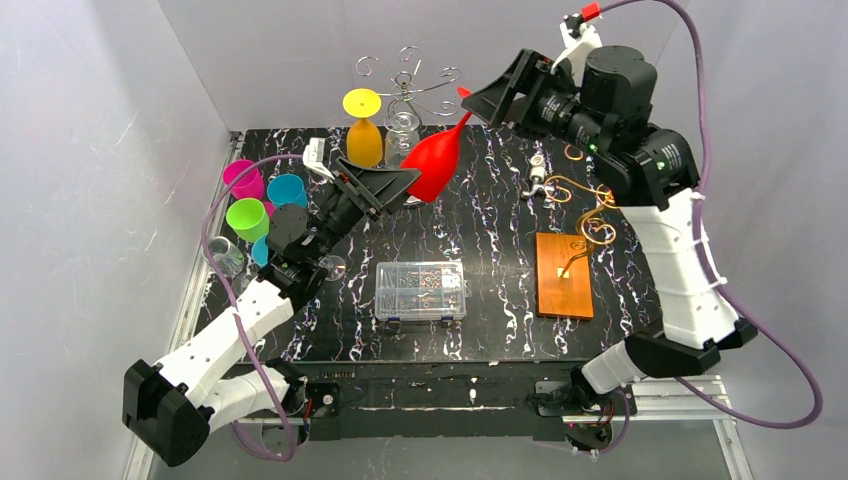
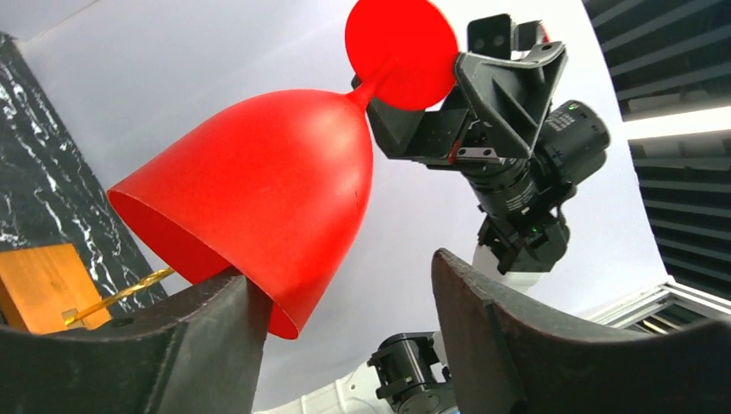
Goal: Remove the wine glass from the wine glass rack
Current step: Place the wine glass at the center of the board.
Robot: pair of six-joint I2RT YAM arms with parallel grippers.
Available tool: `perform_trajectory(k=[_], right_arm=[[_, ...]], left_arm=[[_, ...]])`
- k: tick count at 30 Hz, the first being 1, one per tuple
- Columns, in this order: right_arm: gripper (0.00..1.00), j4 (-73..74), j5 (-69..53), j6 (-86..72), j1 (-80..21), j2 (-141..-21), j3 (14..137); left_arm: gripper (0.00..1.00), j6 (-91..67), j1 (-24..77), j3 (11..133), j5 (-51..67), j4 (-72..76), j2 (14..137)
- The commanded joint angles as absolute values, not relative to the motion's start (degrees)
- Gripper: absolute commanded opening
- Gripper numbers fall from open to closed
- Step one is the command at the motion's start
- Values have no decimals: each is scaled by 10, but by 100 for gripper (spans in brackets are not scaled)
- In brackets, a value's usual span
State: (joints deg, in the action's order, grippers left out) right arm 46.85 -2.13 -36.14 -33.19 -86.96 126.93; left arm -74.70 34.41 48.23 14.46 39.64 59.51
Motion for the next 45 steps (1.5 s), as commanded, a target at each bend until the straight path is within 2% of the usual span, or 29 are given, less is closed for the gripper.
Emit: perform_trajectory(k=[1,13,16,20,21,28,38,45], right_arm=[[73,386,-72,-407,-320,-825,1222],[74,299,-94,-441,-313,-760,1102],[82,282,-92,-441,-312,-744,1063],[97,257,-88,-442,-312,-724,1009],[98,259,-86,-439,-312,-722,1005],[98,335,-36,-374,-312,-730,1051],[98,432,5,-309,-321,-789,1081],[98,439,44,-293,-341,-818,1101]], left_arm=[[57,-777,339,499,128,446,571],[10,-802,339,527,105,446,573],[0,-799,339,530,111,434,571],[0,-779,340,545,116,377,559],[0,-773,339,551,117,356,556],[0,-656,339,640,98,71,500],[0,-492,339,888,45,-475,535],[0,-436,339,961,40,-697,555]])
